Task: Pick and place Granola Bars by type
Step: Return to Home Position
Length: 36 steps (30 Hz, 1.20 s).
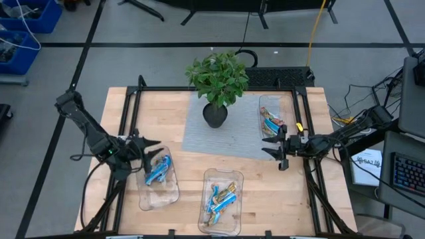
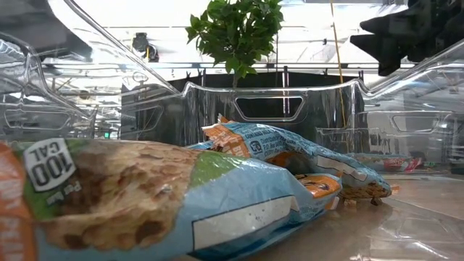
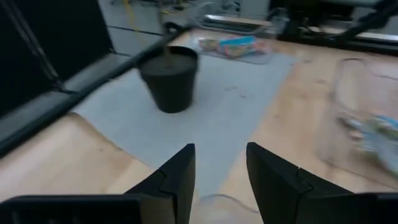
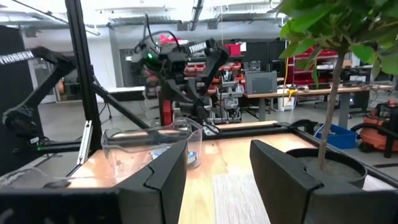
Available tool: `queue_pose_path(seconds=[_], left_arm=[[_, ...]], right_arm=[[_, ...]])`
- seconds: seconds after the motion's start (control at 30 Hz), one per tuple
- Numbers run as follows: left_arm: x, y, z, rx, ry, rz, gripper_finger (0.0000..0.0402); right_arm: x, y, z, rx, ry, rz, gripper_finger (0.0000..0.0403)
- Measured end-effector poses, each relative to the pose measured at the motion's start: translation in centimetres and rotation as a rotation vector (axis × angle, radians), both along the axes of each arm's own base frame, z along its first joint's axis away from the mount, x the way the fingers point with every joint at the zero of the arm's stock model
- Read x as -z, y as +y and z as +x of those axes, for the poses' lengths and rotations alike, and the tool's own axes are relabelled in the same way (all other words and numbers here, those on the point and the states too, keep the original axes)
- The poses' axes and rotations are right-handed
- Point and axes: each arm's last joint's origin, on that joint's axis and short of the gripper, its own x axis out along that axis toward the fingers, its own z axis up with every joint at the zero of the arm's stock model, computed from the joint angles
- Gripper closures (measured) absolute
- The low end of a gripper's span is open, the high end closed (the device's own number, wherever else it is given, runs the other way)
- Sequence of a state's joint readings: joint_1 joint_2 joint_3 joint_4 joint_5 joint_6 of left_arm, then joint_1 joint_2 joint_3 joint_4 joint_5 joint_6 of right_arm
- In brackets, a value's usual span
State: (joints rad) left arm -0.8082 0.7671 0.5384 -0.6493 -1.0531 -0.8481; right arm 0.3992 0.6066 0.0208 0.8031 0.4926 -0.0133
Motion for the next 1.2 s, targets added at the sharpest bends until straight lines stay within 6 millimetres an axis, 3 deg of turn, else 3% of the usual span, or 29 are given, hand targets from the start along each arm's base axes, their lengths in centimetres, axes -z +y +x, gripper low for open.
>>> queue_pose_path(seconds=[0.23, 0.43, 0.77, 1.2], left_arm=[[2.5, 2.4, -1.1, -0.078, -0.037, 0.016, 0.0261], [4.5, 3.5, -1.7, -0.011, -0.093, -0.045, 0.0254], [4.0, 5.1, -2.5, 0.085, -0.160, -0.017, 0.0252], [3.7, 6.1, -3.0, 0.150, -0.174, -0.029, 0.0254]], right_arm=[[0.1, -0.1, -0.2, 0.001, 0.020, -0.015, 0.0236], [0.1, -0.2, -0.4, 0.001, 0.024, -0.020, 0.0236], [0.3, -0.1, -0.9, -0.077, 0.056, -0.061, 0.0236], [0.2, -1.1, -3.2, -0.075, 0.037, -0.066, 0.0236]])
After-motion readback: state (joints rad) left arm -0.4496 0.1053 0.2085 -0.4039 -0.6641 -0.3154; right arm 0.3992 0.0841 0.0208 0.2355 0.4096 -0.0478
